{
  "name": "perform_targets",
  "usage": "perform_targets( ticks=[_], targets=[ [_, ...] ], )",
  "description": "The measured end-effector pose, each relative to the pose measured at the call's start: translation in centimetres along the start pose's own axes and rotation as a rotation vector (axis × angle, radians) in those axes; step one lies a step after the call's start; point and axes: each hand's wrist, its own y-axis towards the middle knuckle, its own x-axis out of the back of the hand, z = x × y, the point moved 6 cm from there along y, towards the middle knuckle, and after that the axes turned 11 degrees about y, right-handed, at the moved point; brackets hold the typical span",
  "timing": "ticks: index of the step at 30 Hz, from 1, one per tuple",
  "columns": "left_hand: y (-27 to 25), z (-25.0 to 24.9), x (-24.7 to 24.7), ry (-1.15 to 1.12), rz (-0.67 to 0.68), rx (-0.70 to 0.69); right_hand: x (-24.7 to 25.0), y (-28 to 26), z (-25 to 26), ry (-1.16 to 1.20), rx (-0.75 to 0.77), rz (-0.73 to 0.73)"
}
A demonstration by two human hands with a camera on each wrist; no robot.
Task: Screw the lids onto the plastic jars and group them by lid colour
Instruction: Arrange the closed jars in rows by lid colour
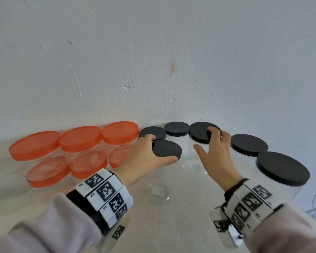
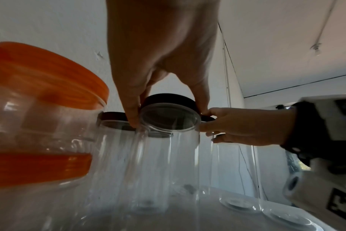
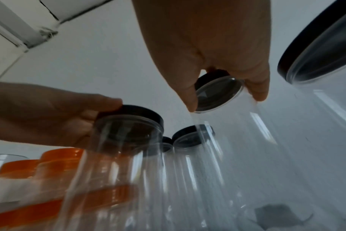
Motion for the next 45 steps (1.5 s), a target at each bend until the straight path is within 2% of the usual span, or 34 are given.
perform_targets(
  ticks=[7, 12, 17, 29, 37, 40, 45],
  targets=[
    [0.5, 0.8, -0.3, -0.069, -0.059, 0.032, -1.9, 3.7, -1.3, -0.102, -0.059, -0.081],
    [0.4, 1.2, -0.3, -0.072, -0.067, 0.038, -2.3, 6.0, -2.7, -0.065, -0.165, -0.105],
    [0.1, 1.6, -0.3, -0.094, -0.084, 0.048, -2.8, 7.5, -3.7, -0.021, -0.188, -0.085],
    [-0.2, 1.6, -0.6, -0.182, -0.096, 0.017, -3.3, 7.9, -4.1, 0.014, -0.142, -0.027],
    [-0.2, 1.5, -0.6, -0.228, -0.103, 0.009, -2.5, 7.5, -3.9, 0.016, -0.192, -0.002],
    [-0.3, 1.6, -0.6, -0.221, -0.110, 0.018, -2.0, 6.2, -3.0, 0.023, -0.157, -0.034],
    [-0.3, 1.5, -0.8, -0.220, -0.117, 0.023, 0.4, 3.6, -0.3, -0.013, 0.010, -0.124]
  ],
)
